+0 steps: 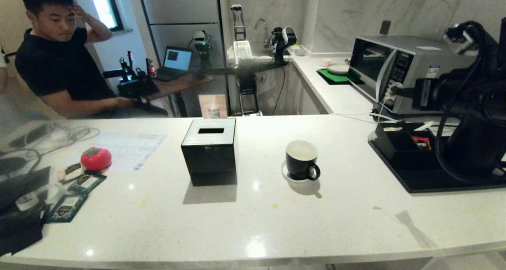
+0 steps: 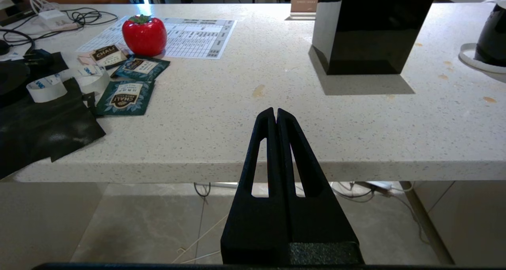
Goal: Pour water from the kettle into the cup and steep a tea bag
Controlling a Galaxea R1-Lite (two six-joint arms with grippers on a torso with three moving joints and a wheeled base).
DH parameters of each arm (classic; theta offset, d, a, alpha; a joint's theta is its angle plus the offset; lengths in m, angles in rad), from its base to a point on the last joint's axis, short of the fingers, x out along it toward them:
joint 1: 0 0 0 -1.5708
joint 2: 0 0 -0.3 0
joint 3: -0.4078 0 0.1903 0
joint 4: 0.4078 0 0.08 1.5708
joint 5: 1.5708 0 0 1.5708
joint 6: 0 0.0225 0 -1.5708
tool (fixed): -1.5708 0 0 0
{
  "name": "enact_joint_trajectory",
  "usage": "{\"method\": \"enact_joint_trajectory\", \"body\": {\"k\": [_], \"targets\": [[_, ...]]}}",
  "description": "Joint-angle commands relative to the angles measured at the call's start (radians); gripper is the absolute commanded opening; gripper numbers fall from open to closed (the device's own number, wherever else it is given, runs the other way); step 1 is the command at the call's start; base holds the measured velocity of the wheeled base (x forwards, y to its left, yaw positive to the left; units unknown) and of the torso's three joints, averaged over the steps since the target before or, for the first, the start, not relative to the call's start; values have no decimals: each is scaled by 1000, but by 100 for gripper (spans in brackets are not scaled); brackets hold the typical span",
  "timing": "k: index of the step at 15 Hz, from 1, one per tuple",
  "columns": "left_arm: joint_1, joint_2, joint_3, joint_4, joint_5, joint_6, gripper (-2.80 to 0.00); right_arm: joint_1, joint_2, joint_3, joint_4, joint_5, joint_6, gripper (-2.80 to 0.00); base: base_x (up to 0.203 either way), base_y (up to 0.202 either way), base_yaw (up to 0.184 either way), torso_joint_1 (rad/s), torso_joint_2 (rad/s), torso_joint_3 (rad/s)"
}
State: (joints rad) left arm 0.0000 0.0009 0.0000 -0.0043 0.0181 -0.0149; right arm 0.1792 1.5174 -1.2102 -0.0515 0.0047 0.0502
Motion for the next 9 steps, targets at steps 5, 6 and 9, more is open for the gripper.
{"method": "enact_joint_trajectory", "body": {"k": [5, 6, 9], "targets": [[0, 1, 0, 0, 0, 0, -280, 103, -11, 1, 1, 2, -37, -280, 0, 0, 0, 0, 0, 0], [0, 1, 0, -1, 0, 0, -280, 123, -11, 1, 1, 2, -39, -280, 0, 0, 0, 0, 0, 0], [0, 1, 0, -2, 0, 0, -280, 176, -14, 0, -2, 1, -39, -280, 0, 0, 0, 0, 0, 0]]}}
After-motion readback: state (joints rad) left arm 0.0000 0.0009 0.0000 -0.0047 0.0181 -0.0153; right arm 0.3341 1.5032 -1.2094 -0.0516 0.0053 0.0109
